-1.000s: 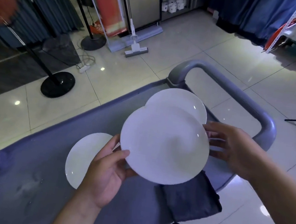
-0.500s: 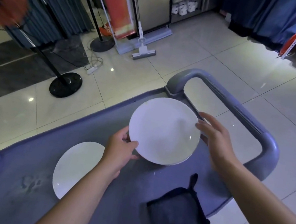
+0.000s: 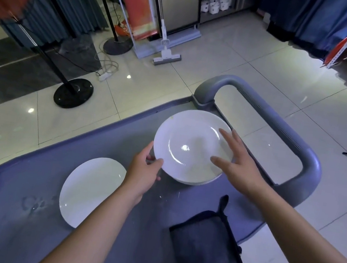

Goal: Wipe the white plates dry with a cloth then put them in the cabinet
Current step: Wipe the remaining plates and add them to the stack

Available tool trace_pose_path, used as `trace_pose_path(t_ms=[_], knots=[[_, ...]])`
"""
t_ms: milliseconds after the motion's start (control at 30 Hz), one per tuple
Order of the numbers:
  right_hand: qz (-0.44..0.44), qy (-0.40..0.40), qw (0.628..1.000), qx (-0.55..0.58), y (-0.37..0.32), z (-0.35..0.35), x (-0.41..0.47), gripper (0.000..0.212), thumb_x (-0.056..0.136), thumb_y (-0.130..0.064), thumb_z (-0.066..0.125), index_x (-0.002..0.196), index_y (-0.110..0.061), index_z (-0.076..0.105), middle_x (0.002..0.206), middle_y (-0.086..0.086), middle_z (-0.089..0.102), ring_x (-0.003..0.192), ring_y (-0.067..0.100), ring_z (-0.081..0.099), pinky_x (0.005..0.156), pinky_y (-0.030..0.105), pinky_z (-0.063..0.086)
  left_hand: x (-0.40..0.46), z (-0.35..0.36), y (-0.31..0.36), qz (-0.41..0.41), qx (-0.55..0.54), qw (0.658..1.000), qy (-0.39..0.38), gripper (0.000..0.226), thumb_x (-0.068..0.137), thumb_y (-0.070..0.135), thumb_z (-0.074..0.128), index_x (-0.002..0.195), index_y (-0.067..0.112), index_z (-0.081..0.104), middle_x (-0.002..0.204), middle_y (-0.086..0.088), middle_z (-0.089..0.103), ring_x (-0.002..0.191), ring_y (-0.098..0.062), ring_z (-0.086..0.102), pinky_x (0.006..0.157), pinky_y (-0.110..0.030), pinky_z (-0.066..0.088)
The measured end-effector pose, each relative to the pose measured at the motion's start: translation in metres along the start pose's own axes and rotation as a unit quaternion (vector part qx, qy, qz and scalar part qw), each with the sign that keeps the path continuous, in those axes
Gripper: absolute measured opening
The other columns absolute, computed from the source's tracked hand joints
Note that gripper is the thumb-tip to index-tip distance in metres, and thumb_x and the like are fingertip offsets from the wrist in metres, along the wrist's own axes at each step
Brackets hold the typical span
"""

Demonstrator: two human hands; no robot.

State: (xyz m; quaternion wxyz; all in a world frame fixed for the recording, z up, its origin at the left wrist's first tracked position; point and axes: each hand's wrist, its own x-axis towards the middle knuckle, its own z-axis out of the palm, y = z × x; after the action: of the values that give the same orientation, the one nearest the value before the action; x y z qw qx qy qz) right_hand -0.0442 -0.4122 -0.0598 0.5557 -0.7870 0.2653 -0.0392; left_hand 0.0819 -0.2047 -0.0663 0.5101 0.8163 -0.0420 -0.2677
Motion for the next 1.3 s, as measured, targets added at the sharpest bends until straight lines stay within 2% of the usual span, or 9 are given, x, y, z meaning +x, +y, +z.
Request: trace_pose_path(t_ms=[200, 333, 467, 567, 700, 800, 933, 1167, 1300], knots=[[-0.010, 0.084, 0.993, -0.082, -0.007, 0.004, -0.021, 0.064, 0.096, -0.030, 0.063, 0.153, -0.036, 0.036, 0.166, -0.004, 0.017, 0.152, 0.017, 0.019, 0.116, 0.034, 0.021, -0.016, -0.015, -0.024, -0.030, -0.073, 0.997, 0.019, 0.059, 0.102, 0.029, 0.062, 0.154, 0.037, 0.038, 0.126, 0.000, 0.057, 0.097, -0.014, 0.064, 0.095, -0.043, 0.059], [-0.118, 0.138, 0.982, -0.053, -0.015, 0.045, -0.076, 0.039, 0.093, -0.030, 0.058, 0.132, -0.026, 0.061, 0.145, -0.006, 0.051, 0.136, 0.008, 0.042, 0.110, 0.022, 0.029, -0.055, -0.053, -0.067, -0.027, -0.045, 0.995, 0.079, 0.046, 0.100, 0.021, 0.063, 0.144, 0.032, 0.054, 0.130, 0.004, 0.060, 0.118, -0.014, 0.059, 0.086, -0.019, 0.049], [-0.152, -0.047, 0.986, -0.043, -0.017, 0.107, -0.109, 0.031, 0.090, -0.027, 0.060, 0.120, -0.023, 0.068, 0.128, -0.012, 0.062, 0.119, -0.008, 0.052, 0.098, 0.008, 0.038, -0.085, -0.112, -0.128, -0.082, -0.021, 0.978, 0.192, 0.048, 0.099, 0.013, 0.062, 0.144, 0.028, 0.053, 0.144, -0.001, 0.055, 0.120, -0.012, 0.050, 0.097, -0.026, 0.039], [-0.059, -0.188, 0.978, -0.069, -0.025, 0.157, -0.092, 0.045, 0.093, -0.024, 0.068, 0.137, -0.027, 0.056, 0.134, -0.013, 0.054, 0.119, -0.003, 0.052, 0.098, 0.021, 0.044, -0.091, -0.159, -0.162, -0.137, -0.020, 0.962, 0.235, 0.056, 0.099, 0.014, 0.064, 0.151, 0.022, 0.046, 0.156, -0.004, 0.046, 0.134, -0.017, 0.046, 0.101, -0.029, 0.035], [0.071, -0.168, 0.983, -0.031, -0.037, 0.218, -0.031, 0.058, 0.087, -0.016, 0.075, 0.140, -0.016, 0.051, 0.127, -0.002, 0.056, 0.118, 0.020, 0.057, 0.093, 0.034, 0.048, -0.081, -0.184, -0.172, -0.187, -0.088, 0.959, 0.194, 0.066, 0.099, 0.015, 0.064, 0.158, 0.015, 0.034, 0.160, -0.001, 0.038, 0.145, -0.019, 0.039, 0.109, -0.032, 0.034], [0.165, -0.131, 0.977, -0.022, -0.047, 0.253, 0.010, 0.039, 0.088, -0.011, 0.072, 0.122, -0.004, 0.053, 0.108, 0.010, 0.059, 0.093, 0.027, 0.061, 0.076, 0.035, 0.050, -0.064, -0.188, -0.169, -0.182, -0.188, 0.952, 0.156, 0.045, 0.099, 0.005, 0.058, 0.143, 0.008, 0.050, 0.143, -0.007, 0.057, 0.120, -0.019, 0.059, 0.109, -0.041, 0.046], [0.261, -0.098, 0.960, 0.013, -0.062, 0.277, 0.021, 0.016, 0.092, 0.005, 0.060, 0.082, -0.007, 0.056, 0.076, 0.015, 0.058, 0.059, 0.024, 0.056, 0.045, 0.034, 0.053, -0.048, -0.190, -0.171, -0.182, -0.254, 0.939, 0.143, 0.027, 0.095, -0.002, 0.050, 0.108, 0.016, 0.065, 0.113, -0.011, 0.071, 0.092, -0.023, 0.066, 0.075, -0.036, 0.059], [0.216, -0.103, 0.970, 0.044, -0.087, 0.278, 0.008, 0.031, 0.091, 0.005, 0.054, 0.113, -0.012, 0.068, 0.087, 0.010, 0.066, 0.074, 0.027, 0.061, 0.064, 0.033, 0.053, -0.065, -0.194, -0.189, -0.216, -0.309, 0.913, 0.154, 0.040, 0.084, -0.020, 0.041, 0.107, 0.000, 0.068, 0.086, -0.015, 0.063, 0.054, -0.017, 0.054, 0.044, -0.022, 0.048], [0.149, -0.158, 0.974, 0.061, -0.136, 0.287, -0.012, 0.034, 0.091, -0.002, 0.054, 0.120, -0.015, 0.067, 0.097, 0.012, 0.067, 0.081, 0.032, 0.063, 0.059, 0.039, 0.061, -0.087, -0.191, -0.198, -0.248, -0.461, 0.846, 0.099, 0.033, 0.091, -0.019, 0.040, 0.099, 0.000, 0.066, 0.061, -0.004, 0.070, 0.048, -0.006, 0.062, 0.057, -0.025, 0.056]])
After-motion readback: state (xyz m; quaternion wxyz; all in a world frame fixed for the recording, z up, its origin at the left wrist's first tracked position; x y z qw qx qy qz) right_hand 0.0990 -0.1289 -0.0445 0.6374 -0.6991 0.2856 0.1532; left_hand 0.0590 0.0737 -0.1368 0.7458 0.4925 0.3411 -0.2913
